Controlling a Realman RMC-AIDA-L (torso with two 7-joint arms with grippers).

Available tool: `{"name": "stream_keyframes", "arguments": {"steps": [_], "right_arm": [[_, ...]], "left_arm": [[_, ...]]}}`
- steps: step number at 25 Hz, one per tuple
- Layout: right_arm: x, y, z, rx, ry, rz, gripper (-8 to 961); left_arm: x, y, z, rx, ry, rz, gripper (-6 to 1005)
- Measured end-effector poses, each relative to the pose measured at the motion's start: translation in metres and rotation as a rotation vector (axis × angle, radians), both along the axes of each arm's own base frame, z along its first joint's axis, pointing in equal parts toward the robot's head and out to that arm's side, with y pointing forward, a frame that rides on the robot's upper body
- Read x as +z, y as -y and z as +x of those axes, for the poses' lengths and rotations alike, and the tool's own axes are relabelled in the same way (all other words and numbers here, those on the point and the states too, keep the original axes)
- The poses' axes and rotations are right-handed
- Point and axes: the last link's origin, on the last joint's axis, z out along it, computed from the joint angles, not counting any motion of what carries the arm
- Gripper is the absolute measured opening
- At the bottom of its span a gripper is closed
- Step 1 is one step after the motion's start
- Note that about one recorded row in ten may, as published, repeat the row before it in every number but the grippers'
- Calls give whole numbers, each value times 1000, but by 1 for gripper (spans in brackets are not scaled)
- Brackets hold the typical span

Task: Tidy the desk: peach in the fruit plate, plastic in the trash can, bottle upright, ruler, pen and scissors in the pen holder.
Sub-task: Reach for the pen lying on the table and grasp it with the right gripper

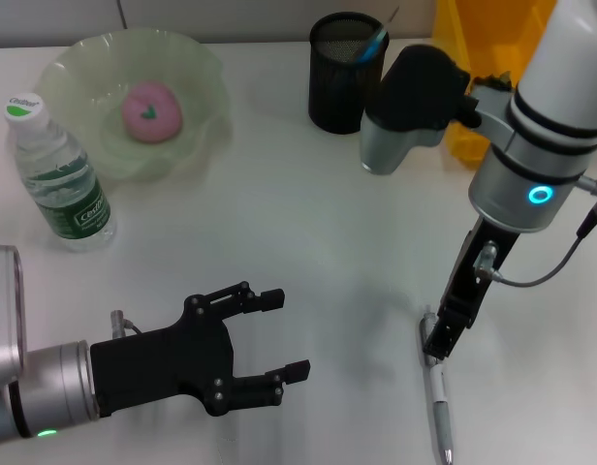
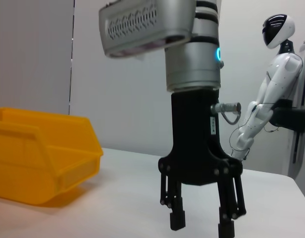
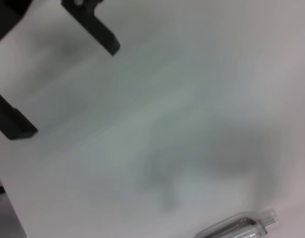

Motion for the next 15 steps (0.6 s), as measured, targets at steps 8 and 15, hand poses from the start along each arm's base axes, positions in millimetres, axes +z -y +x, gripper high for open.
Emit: {"name": "stream_keyframes", "arguments": {"steps": [8,15], "right_arm": [[-8,4,3,-7,16,4,725],[-15,8,6,-10,37,16,724]], "left_arm": [[0,0,0,3,1,3,811],[0,-1,0,3,2,5,811]]}}
